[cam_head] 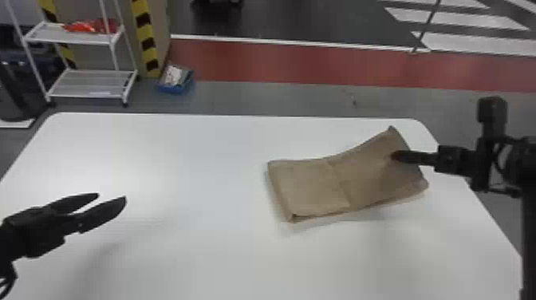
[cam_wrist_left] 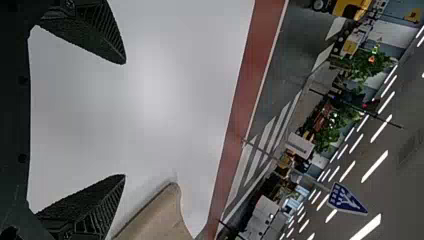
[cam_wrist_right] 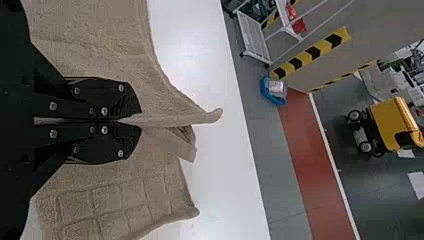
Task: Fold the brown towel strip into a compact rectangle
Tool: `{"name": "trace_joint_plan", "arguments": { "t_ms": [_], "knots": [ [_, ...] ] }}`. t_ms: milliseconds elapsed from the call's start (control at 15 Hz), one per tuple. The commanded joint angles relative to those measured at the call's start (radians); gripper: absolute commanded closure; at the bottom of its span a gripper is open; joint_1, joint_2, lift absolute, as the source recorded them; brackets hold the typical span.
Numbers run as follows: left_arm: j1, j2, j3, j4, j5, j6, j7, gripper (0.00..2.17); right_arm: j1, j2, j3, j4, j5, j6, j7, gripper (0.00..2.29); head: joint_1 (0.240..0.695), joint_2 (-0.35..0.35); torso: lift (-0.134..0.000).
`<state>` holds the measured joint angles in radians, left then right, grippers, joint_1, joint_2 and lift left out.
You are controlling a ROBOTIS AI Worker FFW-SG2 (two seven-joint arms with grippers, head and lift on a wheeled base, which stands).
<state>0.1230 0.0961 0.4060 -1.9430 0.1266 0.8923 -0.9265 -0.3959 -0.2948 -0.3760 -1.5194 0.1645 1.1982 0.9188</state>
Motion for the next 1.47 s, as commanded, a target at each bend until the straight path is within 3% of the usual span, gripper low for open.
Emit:
{"name": "trace_joint_plan", "arguments": {
  "t_ms": [0, 133, 267, 400, 533, 600, 800, 1133, 1333, 1400],
  "knots": [
    [-0.006, -0.002, -0.010, 0.001, -0.002, 0.000, 0.002, 0.07, -0.011, -0.012, -0.014, -0.007, -0.014, 0.034, 0.002, 1.48, 0.695, -0.142, -0.120],
    [-0.006, -0.004, -0.013, 0.001, -0.009, 0.000, -0.006, 0.07, -0.015, -0.017, -0.001, 0.016, 0.006, 0.022, 0.002, 1.48, 0.695, -0.150, -0.120],
    [-0.009, -0.001, -0.012, 0.001, -0.012, 0.000, 0.002, 0.07, -0.054, -0.021, -0.038, -0.025, -0.043, 0.105, 0.003, 1.48, 0.695, -0.158, -0.120],
    [-0.008, -0.002, -0.007, 0.007, -0.007, 0.000, -0.005, 0.07, -0.032, -0.026, 0.005, 0.041, 0.003, 0.038, -0.001, 1.48, 0.695, -0.156, -0.120],
    [-0.023, -0.001, -0.013, 0.022, -0.012, -0.003, 0.003, 0.07, -0.069, -0.015, -0.064, -0.004, -0.094, 0.123, 0.009, 1.48, 0.695, -0.159, -0.120],
    [-0.023, -0.002, -0.013, 0.022, -0.012, -0.003, 0.002, 0.07, -0.077, -0.014, -0.084, -0.008, -0.097, 0.136, 0.008, 1.48, 0.695, -0.156, -0.120],
    [-0.019, 0.001, -0.012, 0.042, -0.010, -0.028, -0.002, 0.07, -0.057, -0.020, -0.057, 0.136, -0.017, -0.039, -0.009, 1.48, 0.695, -0.154, -0.120],
    [-0.022, 0.001, -0.013, 0.052, -0.012, -0.028, -0.006, 0.07, -0.078, -0.026, -0.049, 0.176, -0.007, -0.054, -0.014, 1.48, 0.695, -0.174, -0.120],
    [-0.022, 0.002, -0.006, 0.053, -0.016, -0.028, -0.008, 0.07, -0.073, -0.047, -0.083, 0.097, -0.043, 0.044, -0.006, 1.48, 0.695, -0.175, -0.120],
    [-0.020, 0.004, -0.004, 0.059, -0.016, -0.031, -0.006, 0.07, -0.058, -0.049, -0.081, 0.105, -0.034, 0.007, -0.012, 1.48, 0.695, -0.177, -0.120]
  ]
}}
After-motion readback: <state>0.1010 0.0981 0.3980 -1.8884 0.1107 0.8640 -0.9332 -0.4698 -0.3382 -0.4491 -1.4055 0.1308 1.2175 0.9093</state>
